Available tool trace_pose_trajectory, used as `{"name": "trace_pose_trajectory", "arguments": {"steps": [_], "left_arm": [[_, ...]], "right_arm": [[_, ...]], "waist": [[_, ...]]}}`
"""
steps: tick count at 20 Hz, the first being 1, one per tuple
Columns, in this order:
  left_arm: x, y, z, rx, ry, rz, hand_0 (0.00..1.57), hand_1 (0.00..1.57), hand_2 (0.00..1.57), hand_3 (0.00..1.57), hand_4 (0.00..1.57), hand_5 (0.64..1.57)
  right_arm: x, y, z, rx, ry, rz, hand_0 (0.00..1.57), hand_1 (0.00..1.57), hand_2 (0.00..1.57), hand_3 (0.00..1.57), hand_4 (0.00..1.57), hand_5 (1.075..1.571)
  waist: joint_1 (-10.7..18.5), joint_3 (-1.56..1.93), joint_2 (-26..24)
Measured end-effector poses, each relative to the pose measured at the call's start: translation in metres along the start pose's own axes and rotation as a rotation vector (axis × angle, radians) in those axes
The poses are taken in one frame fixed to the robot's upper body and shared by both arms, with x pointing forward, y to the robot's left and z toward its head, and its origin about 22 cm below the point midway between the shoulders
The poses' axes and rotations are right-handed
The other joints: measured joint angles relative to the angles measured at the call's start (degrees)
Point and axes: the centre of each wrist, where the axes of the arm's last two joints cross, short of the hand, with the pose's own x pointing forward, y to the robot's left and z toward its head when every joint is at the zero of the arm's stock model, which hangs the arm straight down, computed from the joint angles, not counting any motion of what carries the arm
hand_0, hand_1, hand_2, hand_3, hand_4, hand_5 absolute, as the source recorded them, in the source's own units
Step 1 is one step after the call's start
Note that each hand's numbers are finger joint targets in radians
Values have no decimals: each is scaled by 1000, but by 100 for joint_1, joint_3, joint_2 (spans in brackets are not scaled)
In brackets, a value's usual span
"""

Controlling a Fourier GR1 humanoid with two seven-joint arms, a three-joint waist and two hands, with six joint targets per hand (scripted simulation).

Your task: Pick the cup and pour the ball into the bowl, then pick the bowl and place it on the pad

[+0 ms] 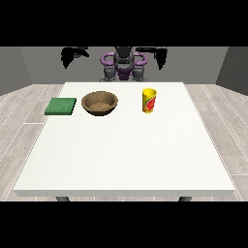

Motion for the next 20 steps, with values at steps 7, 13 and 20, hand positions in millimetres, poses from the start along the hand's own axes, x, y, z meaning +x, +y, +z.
{"name": "trace_pose_trajectory", "arguments": {"steps": [7, 13, 20], "left_arm": [[-21, 14, -27, 34, -83, -49, 0, 0, 0, 0, 0, 1464], [-69, 22, -26, 64, -91, -59, 0, 0, 0, 0, 0, 1467], [-106, 34, -30, 108, -88, -61, 0, 0, 0, 0, 0, 1444]], "right_arm": [[-4, -10, -19, 17, -75, 11, 0, 0, 0, 0, 181, 1571], [11, -10, -35, 35, -106, 20, 0, 0, 0, 0, 175, 1571], [19, -26, -42, 56, -119, 20, 0, 0, 0, 0, 130, 1571]], "waist": [[-114, 0, 492], [-195, -3, 676], [-412, -3, 768]]}}
